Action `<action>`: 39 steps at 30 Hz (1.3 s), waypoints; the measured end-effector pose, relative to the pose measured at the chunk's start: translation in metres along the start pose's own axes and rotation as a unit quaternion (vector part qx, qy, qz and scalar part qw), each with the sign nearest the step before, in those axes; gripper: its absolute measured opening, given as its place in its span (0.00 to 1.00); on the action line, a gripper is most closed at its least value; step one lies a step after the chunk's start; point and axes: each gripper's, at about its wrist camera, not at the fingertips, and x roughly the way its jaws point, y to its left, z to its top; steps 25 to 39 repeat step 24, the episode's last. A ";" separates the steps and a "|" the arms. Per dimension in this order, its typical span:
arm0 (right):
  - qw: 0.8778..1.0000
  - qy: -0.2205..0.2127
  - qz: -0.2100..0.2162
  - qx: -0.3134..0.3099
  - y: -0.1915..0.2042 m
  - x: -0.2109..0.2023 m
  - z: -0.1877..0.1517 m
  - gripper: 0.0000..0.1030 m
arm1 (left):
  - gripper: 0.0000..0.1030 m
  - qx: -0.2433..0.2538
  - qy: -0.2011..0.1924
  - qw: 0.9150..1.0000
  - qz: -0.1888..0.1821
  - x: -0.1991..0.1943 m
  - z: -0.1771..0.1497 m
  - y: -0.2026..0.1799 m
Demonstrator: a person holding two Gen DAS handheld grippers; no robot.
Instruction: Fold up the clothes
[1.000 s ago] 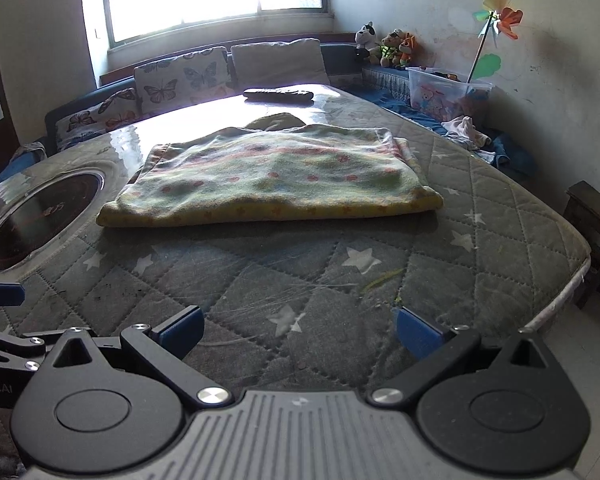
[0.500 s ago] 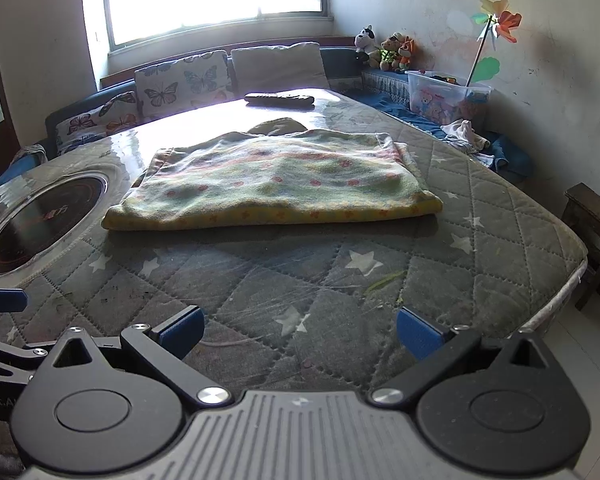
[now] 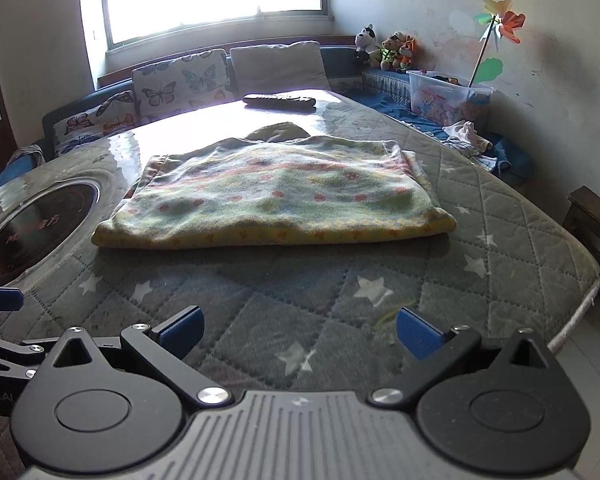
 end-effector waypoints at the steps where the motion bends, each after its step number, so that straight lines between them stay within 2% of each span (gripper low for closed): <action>1: 1.000 0.001 0.000 0.001 0.000 0.002 0.001 1.00 | 1.00 0.001 0.001 1.000 0.000 0.002 0.002 0.001; 22: 1.000 0.010 -0.007 0.009 0.005 0.037 0.027 1.00 | 1.00 0.001 0.009 1.000 0.002 0.032 0.034 0.015; 39: 1.000 0.011 -0.008 0.009 0.005 0.039 0.028 1.00 | 1.00 0.002 0.010 1.000 0.001 0.034 0.036 0.017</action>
